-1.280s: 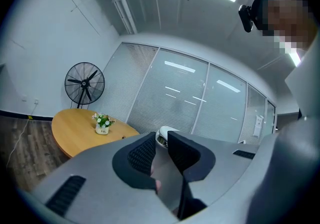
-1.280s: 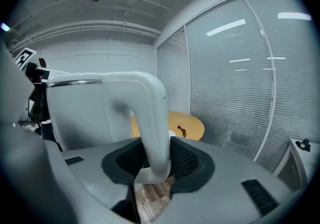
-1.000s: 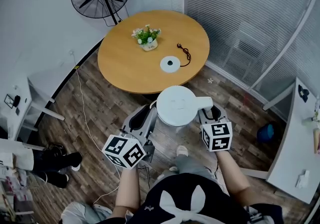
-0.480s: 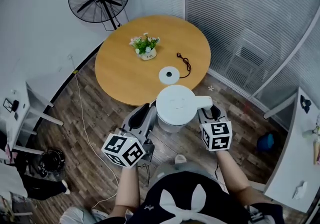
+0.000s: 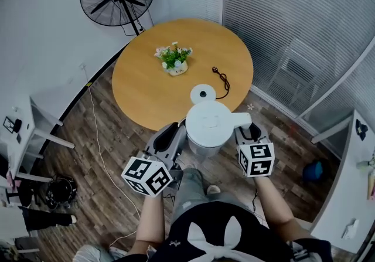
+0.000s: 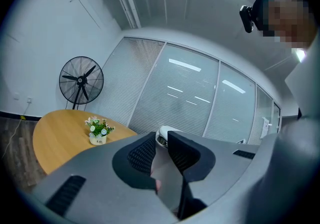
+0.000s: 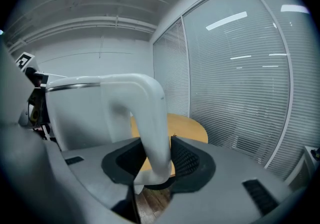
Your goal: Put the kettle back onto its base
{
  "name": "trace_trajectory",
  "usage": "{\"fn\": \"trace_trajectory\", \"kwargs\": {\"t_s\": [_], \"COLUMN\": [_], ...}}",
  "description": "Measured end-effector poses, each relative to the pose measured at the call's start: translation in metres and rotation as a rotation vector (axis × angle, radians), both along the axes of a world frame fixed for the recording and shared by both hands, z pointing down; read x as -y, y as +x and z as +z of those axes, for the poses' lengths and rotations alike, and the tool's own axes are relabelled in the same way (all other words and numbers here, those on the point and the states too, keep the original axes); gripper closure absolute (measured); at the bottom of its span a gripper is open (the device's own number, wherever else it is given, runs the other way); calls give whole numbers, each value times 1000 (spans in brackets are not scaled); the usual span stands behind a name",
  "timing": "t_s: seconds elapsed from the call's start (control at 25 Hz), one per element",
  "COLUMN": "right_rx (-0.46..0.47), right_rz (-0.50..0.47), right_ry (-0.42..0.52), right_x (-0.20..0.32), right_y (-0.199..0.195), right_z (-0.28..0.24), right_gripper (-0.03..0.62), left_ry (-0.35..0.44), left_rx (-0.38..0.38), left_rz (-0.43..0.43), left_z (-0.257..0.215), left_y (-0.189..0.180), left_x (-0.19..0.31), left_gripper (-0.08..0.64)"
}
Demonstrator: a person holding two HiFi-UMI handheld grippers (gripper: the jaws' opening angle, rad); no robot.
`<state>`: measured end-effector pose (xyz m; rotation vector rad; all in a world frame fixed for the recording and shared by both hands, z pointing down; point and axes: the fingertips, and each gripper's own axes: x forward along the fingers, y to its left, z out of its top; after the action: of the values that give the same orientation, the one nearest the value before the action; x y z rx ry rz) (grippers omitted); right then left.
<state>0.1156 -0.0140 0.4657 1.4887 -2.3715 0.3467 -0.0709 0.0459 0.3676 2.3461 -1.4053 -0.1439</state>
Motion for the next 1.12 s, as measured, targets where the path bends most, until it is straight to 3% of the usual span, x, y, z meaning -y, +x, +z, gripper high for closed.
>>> {"fn": "trace_trajectory", "kwargs": {"t_s": [0.32,1.12], "right_rx": [0,-22], "right_rz": [50,155], "right_ry": [-10,99], "right_x": [52,161], "right_y": [-27,-71], "right_z": [1,-45], "right_gripper": [440,439], "left_ry": [-17,71], "left_rx": [7,-10], "left_rz": [52,176], "left_z": [2,-32], "left_y": [-30,-83], "left_x": [63,190], "left_gripper": [471,469]}}
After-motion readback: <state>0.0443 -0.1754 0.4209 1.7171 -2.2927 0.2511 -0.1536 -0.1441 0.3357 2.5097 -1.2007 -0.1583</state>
